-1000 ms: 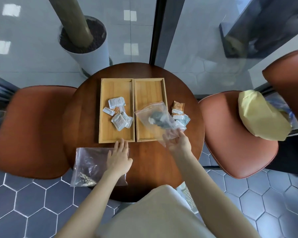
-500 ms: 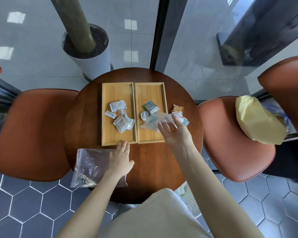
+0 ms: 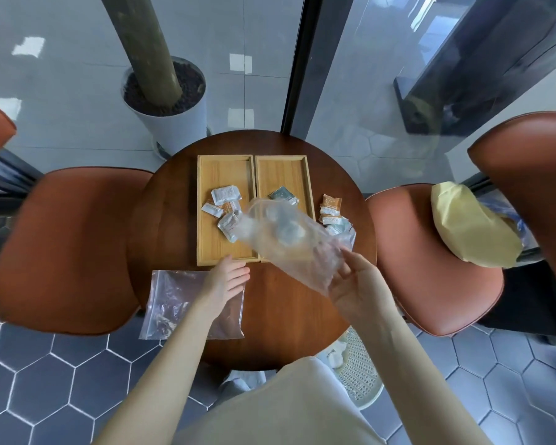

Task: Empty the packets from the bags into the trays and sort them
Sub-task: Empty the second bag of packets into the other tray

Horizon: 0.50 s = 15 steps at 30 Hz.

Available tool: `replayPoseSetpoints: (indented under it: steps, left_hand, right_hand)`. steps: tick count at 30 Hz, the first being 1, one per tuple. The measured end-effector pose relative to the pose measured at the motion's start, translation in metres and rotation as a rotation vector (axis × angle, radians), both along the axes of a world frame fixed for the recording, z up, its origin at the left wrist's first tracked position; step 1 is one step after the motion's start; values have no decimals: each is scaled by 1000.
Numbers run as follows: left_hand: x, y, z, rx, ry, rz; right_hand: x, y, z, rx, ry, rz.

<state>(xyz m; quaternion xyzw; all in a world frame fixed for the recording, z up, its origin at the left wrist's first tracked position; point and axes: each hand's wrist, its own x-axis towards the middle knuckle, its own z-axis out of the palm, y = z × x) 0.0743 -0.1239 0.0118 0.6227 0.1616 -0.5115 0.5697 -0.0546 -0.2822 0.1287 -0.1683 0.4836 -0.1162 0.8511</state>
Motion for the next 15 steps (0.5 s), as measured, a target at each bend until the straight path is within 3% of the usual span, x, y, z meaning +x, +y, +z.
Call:
replayPoseSetpoints:
  steps: [2, 6, 10, 15]
  left_hand:
    - [-1, 8, 7, -168, 174, 176]
    - [0, 31, 15, -327, 251, 293]
    - [1, 59, 16, -271, 187, 135]
    - [-6, 83, 14, -115, -39, -115]
  right_hand:
    - [-12, 6, -10, -49, 44, 93]
    - [-29, 14, -32, -197, 157, 258]
    - [-36, 21, -50, -432, 253, 436]
    - [-28, 30, -68, -497, 317, 542]
